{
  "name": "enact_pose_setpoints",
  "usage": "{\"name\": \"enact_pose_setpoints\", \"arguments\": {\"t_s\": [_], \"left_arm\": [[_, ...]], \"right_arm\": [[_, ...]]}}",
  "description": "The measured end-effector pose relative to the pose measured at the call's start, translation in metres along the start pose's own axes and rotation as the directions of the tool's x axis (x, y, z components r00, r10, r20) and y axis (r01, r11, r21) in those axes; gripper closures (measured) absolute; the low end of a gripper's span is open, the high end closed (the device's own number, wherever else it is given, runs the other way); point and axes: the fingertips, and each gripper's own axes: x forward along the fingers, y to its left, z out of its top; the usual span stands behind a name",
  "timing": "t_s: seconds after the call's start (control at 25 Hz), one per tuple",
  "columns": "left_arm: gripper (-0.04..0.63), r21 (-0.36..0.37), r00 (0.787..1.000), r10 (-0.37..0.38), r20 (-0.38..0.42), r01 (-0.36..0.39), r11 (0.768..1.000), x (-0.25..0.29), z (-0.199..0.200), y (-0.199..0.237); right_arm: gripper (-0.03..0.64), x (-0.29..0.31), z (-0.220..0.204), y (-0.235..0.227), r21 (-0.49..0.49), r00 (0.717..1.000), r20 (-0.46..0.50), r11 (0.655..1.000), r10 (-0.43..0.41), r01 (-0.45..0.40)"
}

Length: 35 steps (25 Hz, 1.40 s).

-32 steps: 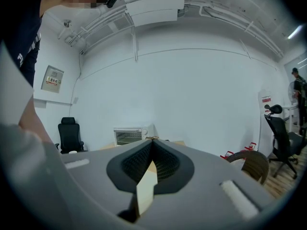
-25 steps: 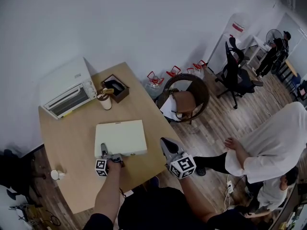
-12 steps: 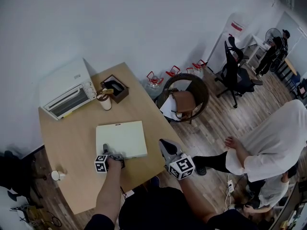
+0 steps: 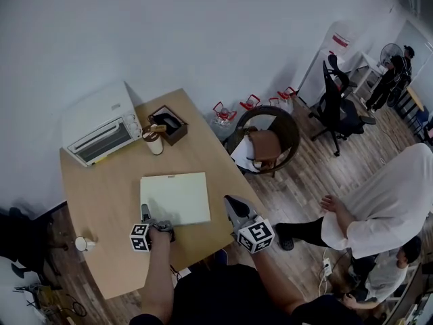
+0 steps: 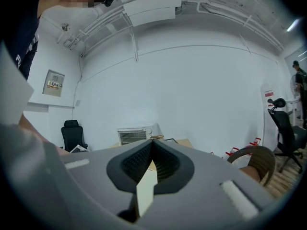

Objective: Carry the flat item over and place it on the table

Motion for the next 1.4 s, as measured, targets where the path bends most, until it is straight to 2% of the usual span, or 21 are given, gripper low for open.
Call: {"name": "enact_pose_setpoints", "arguments": {"t_s": [0.08, 0.16, 0.2, 0.24, 0.32, 0.36, 0.4, 0.48, 0.6, 0.68, 0.8, 0.84, 0.88, 0.92, 0.96, 1.08, 1.16, 1.24, 1.28, 1.32, 1.4], "left_arm": [[0.063, -0.020, 0.993, -0.115, -0.005, 0.115, 0.993, -0.011, 0.001, -0.025], [0.071, -0.068, 0.957, -0.288, -0.020, 0.286, 0.956, -0.022, -0.003, -0.059], [0.071, -0.100, 0.915, -0.402, -0.029, 0.397, 0.912, -0.030, -0.007, -0.081], [0.075, -0.137, 0.849, -0.527, -0.038, 0.518, 0.845, -0.041, -0.011, -0.105], [0.094, -0.206, 0.678, -0.734, -0.044, 0.712, 0.671, -0.068, -0.017, -0.147], [0.101, -0.218, 0.610, -0.791, -0.043, 0.767, 0.604, -0.080, -0.019, -0.158], [0.109, -0.219, 0.568, -0.822, -0.042, 0.798, 0.562, -0.088, -0.019, -0.163], [0.110, -0.223, 0.532, -0.846, -0.041, 0.820, 0.527, -0.096, -0.019, -0.164], [0.110, -0.215, 0.510, -0.858, -0.052, 0.834, 0.509, -0.099, -0.018, -0.169], [0.110, -0.168, 0.501, -0.862, -0.083, 0.845, 0.507, -0.104, -0.020, -0.176], [0.110, 0.016, 0.494, -0.846, -0.199, 0.865, 0.502, -0.117, -0.028, -0.192], [0.110, 0.109, 0.496, -0.829, -0.256, 0.867, 0.485, -0.122, -0.033, -0.198], [0.110, 0.215, 0.497, -0.806, -0.320, 0.867, 0.450, -0.127, -0.039, -0.204], [0.110, 0.324, 0.499, -0.776, -0.385, 0.861, 0.393, -0.132, -0.046, -0.211], [0.110, 0.428, 0.507, -0.739, -0.444, 0.844, 0.322, -0.137, -0.054, -0.217], [0.110, 0.671, 0.564, -0.614, -0.551, 0.738, 0.076, -0.152, -0.072, -0.228], [0.110, 0.766, 0.615, -0.539, -0.575, 0.637, -0.090, -0.161, -0.083, -0.231], [0.120, 0.805, 0.656, -0.480, -0.582, 0.550, -0.223, -0.169, -0.093, -0.230], [0.126, 0.808, 0.666, -0.462, -0.586, 0.526, -0.267, -0.173, -0.097, -0.230], [0.126, 0.805, 0.668, -0.451, -0.592, 0.514, -0.296, -0.176, -0.100, -0.229], [0.126, 0.794, 0.660, -0.443, -0.607, 0.517, -0.318, -0.182, -0.104, -0.229]], "right_arm": [[0.609, 0.002, 0.001, 0.001, 0.001, 1.000, 0.004, 1.000, 0.005, -0.005], [0.609, 0.004, 0.002, 0.001, 0.003, 1.000, 0.007, 1.000, 0.009, -0.009], [0.609, 0.005, 0.002, 0.002, 0.003, 1.000, 0.009, 1.000, 0.010, -0.010], [0.609, 0.006, 0.003, 0.002, 0.002, 1.000, 0.012, 1.000, 0.011, -0.011], [0.609, 0.008, 0.006, 0.001, 0.000, 1.000, 0.018, 1.000, 0.011, -0.011], [0.609, 0.009, 0.008, 0.001, 0.000, 1.000, 0.021, 1.000, 0.011, -0.011], [0.609, 0.009, 0.008, 0.001, -0.001, 1.000, 0.023, 1.000, 0.010, -0.010], [0.609, 0.009, 0.009, 0.001, -0.004, 1.000, 0.027, 1.000, 0.008, -0.008], [0.609, 0.010, 0.010, 0.001, -0.005, 1.000, 0.027, 1.000, 0.009, -0.008], [0.609, 0.009, 0.011, -0.001, -0.001, 1.000, 0.026, 1.000, 0.008, -0.008], [0.609, 0.006, 0.013, -0.002, -0.009, 1.000, 0.027, 1.000, 0.003, -0.003], [0.609, 0.006, 0.014, -0.003, -0.018, 1.000, 0.026, 1.000, -0.002, 0.002], [0.609, 0.005, 0.014, -0.004, -0.028, 1.000, 0.024, 1.000, -0.006, 0.007], [0.609, 0.005, 0.015, -0.004, -0.032, 1.000, 0.022, 0.999, -0.010, 0.010], [0.609, 0.006, 0.015, -0.005, -0.031, 1.000, 0.022, 0.999, -0.011, 0.012], [0.609, 0.008, 0.017, -0.006, -0.031, 1.000, 0.028, 0.999, -0.011, 0.011], [0.609, 0.008, 0.019, -0.006, -0.035, 0.999, 0.033, 0.999, -0.010, 0.011], [0.609, 0.009, 0.020, -0.006, -0.042, 0.999, 0.037, 0.999, -0.011, 0.013], [0.609, 0.010, 0.021, -0.006, -0.049, 0.999, 0.038, 0.999, -0.013, 0.015], [0.609, 0.011, 0.023, -0.006, -0.056, 0.999, 0.040, 0.998, -0.013, 0.016], [0.609, 0.013, 0.027, -0.005, -0.066, 0.999, 0.046, 0.998, -0.013, 0.016]]}}
